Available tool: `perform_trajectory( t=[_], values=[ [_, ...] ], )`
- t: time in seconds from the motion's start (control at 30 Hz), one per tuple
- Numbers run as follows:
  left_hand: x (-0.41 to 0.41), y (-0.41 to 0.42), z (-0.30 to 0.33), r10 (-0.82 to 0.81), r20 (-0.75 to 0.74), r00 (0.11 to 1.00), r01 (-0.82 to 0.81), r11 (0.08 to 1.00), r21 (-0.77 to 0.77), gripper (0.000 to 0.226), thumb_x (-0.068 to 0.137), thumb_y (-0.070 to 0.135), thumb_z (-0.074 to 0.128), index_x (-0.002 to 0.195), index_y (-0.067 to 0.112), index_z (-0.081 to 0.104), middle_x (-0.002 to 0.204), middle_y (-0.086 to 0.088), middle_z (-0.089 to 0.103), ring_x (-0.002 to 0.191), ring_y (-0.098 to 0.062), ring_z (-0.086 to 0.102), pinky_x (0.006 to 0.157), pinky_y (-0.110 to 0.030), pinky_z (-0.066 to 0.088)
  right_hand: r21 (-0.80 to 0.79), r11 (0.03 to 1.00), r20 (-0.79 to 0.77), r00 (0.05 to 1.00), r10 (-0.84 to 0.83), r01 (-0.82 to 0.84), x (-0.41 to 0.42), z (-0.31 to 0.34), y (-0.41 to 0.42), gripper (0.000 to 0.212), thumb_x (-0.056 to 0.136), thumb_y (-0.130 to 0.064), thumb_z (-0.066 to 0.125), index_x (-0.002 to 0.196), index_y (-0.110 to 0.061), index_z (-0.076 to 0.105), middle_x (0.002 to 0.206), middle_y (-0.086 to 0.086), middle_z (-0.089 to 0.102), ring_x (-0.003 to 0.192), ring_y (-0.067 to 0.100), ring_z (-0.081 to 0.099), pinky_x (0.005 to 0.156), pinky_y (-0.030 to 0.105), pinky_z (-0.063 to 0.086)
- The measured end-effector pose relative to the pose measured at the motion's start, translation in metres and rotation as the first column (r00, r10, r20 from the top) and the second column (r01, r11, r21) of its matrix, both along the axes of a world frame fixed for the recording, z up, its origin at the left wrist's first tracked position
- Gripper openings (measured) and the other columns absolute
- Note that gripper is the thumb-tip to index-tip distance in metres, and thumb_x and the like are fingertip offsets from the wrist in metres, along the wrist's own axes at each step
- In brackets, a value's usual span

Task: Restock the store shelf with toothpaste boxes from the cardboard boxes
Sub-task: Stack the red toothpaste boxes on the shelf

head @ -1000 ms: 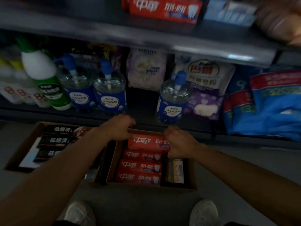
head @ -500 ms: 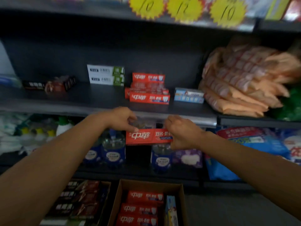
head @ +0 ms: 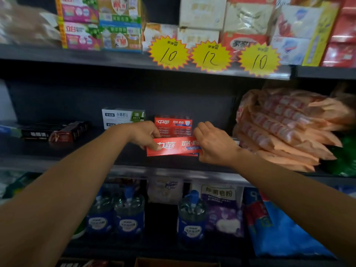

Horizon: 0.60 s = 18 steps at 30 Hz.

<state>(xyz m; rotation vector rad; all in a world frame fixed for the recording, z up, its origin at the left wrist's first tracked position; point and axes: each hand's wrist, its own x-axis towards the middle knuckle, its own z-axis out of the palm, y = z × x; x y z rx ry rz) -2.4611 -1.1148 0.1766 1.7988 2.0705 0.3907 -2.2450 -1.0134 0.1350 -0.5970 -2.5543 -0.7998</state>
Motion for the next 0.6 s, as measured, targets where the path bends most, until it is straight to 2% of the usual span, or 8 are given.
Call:
perform_trajectory(
  t=[0.07,0.17,0.27,0.33,0.47,0.6],
  values=[
    [-0.005,0.009,-0.003,0.019,0.015,1.000,-0.019,0.999,0.028,0.027,0.085,0.011,0.071,0.110,0.010,0.065,0.108,-0.005,0.068,0.101,-0.022,0.065,0.088,-0.036,0.055,-0.015,1.000,-0.009,1.000,0.006,-0.006,-0.005,-0.002,0.010,0.052,0.060,-0.030,0.080,0.098,-0.006,0.055,0.099,0.011,0.056,0.087,0.026,0.054,0.061,0.036,0.051],
    [-0.013,0.021,-0.007,0.055,-0.003,0.998,-0.055,0.996,0.066,0.024,0.082,0.010,0.072,0.105,0.013,0.064,0.103,-0.001,0.067,0.101,-0.019,0.064,0.089,-0.034,0.053,-0.089,0.996,-0.051,0.998,0.024,-0.028,-0.011,-0.002,0.024,0.059,0.072,-0.042,0.076,0.112,-0.008,0.050,0.112,0.009,0.052,0.099,0.023,0.052,0.076,0.036,0.051],
    [-0.022,0.031,-0.006,0.082,-0.054,0.995,-0.075,0.990,0.119,0.027,0.080,0.012,0.074,0.104,0.015,0.063,0.098,0.005,0.064,0.101,-0.015,0.061,0.093,-0.032,0.048,-0.250,0.968,-0.065,0.998,-0.017,0.001,-0.018,0.006,0.036,0.071,0.073,-0.045,0.077,0.125,-0.013,0.041,0.125,0.005,0.046,0.112,0.019,0.048,0.089,0.038,0.050],
    [-0.028,0.035,-0.004,0.090,-0.076,0.993,-0.078,0.985,0.155,0.031,0.080,0.012,0.075,0.108,0.014,0.063,0.099,0.005,0.062,0.101,-0.014,0.059,0.094,-0.032,0.047,-0.360,0.931,-0.050,0.996,-0.077,0.054,-0.023,0.014,0.044,0.076,0.072,-0.043,0.079,0.129,-0.016,0.037,0.128,0.002,0.045,0.116,0.018,0.046,0.092,0.039,0.049],
    [-0.038,0.044,-0.003,0.092,-0.097,0.991,-0.070,0.975,0.212,0.037,0.078,0.012,0.076,0.112,0.015,0.063,0.101,0.006,0.062,0.101,-0.013,0.059,0.094,-0.032,0.046,-0.582,0.811,-0.031,0.995,-0.099,0.063,-0.030,0.028,0.057,0.063,0.072,-0.031,0.081,0.121,-0.018,0.044,0.118,-0.002,0.053,0.105,0.016,0.056,0.086,0.032,0.051],
    [-0.044,0.056,-0.005,0.087,-0.113,0.990,-0.060,0.973,0.223,0.044,0.077,0.014,0.077,0.118,0.015,0.060,0.107,0.006,0.060,0.107,-0.015,0.057,0.099,-0.037,0.046,-0.675,0.733,0.007,0.995,-0.104,0.082,-0.036,0.032,0.069,0.045,0.073,-0.023,0.081,0.104,-0.015,0.049,0.109,-0.005,0.056,0.097,0.013,0.059,0.071,0.022,0.049]
  ],
)
